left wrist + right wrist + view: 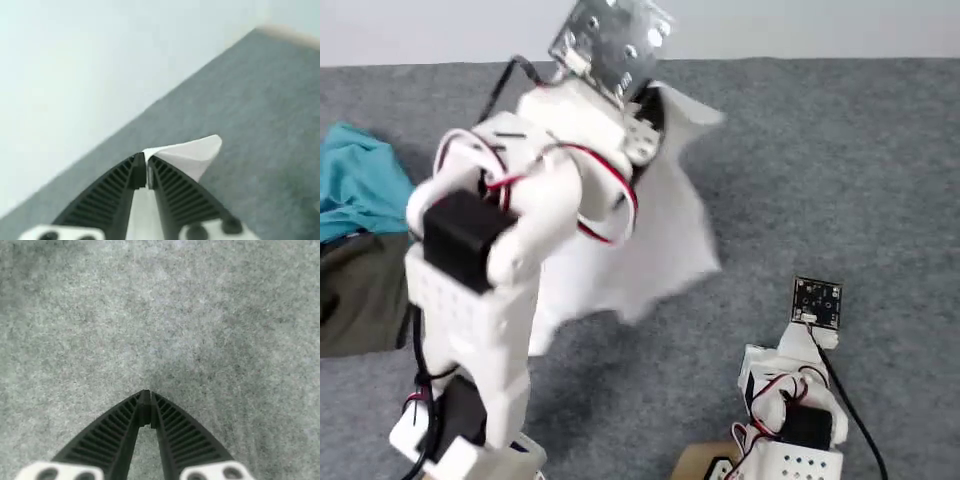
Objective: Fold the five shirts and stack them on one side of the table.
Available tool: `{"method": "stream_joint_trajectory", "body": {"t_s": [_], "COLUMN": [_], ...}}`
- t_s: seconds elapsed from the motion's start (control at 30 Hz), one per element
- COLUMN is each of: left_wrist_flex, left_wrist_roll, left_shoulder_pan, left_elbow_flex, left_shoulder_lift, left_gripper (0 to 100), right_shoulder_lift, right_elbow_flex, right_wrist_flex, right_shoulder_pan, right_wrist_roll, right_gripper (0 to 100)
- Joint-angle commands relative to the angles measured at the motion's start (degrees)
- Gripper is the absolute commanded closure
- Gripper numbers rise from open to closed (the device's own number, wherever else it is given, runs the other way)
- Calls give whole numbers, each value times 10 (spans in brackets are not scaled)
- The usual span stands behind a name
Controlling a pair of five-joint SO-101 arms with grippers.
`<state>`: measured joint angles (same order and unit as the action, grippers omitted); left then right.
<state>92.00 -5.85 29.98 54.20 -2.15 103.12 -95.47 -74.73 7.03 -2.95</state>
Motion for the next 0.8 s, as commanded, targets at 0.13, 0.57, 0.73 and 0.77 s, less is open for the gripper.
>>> {"method": "stream_joint_trajectory", "body": {"t_s": [0.13, 0.57, 0.73, 0.77], "left_wrist_flex": [20, 84, 84, 82], "left_wrist_roll": [4, -29, -113, -127], "left_shoulder_pan": [48, -203, -307, -329], "left_elbow_flex": [133, -103, -264, -291], "left_shoulder_lift": [-23, -25, -23, -21], "left_gripper": [998, 998, 998, 998], "right_shoulder_lift": [8, 8, 8, 8], "right_elbow_flex": [-10, -10, -10, -10], "right_wrist_flex": [0, 0, 0, 0], "right_shoulder_pan": [4, 4, 4, 4], "right_wrist_roll": [4, 4, 4, 4], "right_gripper": [987, 987, 987, 987]}}
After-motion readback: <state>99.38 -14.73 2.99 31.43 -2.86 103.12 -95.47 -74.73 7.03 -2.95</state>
